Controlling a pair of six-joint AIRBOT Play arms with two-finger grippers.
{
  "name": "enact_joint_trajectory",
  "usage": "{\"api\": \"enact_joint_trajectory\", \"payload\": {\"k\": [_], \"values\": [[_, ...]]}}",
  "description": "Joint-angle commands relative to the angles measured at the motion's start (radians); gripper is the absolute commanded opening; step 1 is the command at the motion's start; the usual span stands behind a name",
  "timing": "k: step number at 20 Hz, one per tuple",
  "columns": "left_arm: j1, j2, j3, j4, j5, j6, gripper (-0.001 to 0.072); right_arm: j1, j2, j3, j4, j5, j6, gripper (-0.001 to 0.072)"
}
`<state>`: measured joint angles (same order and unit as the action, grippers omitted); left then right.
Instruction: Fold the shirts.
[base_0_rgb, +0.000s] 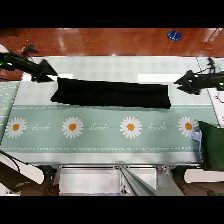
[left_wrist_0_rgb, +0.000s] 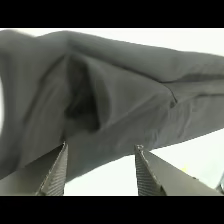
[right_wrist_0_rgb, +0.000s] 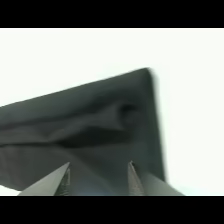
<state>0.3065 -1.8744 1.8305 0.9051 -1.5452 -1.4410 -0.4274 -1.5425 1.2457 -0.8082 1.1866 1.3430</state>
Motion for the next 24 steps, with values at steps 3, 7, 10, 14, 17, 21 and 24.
{"api": "enact_joint_trajectory", "payload": {"k": [3,7,10,14,17,21,24], "values": [[0.065,0.275,-0.106,0.042,0.131,0.009,0.0509,-0.086,0.146,-0.191,-0.116,-0.128,0.063,0.0414],[-0.053,0.642,-0.576,0.068,0.394,0.107,0.0508,-0.034,0.102,-0.312,0.012,-0.251,0.0,0.0416],[-0.098,0.839,-0.835,0.068,0.548,0.125,0.0509,-0.024,0.03,-0.312,0.17,-0.238,-0.089,0.0417],[-0.101,0.863,-0.905,0.064,0.515,0.124,0.0508,-0.005,-0.05,-0.298,0.196,-0.18,-0.103,0.0417],[-0.101,0.852,-0.905,0.051,0.516,0.124,0.0508,0.068,-0.084,-0.295,0.206,-0.189,-0.104,0.0416],[-0.108,0.844,-0.905,0.045,0.515,0.124,0.0508,0.183,-0.12,-0.215,0.204,-0.183,-0.097,0.0093],[-0.139,0.843,-0.903,0.044,0.497,0.156,0.0024,0.212,-0.088,-0.134,0.181,-0.103,-0.103,0.0031]]}}
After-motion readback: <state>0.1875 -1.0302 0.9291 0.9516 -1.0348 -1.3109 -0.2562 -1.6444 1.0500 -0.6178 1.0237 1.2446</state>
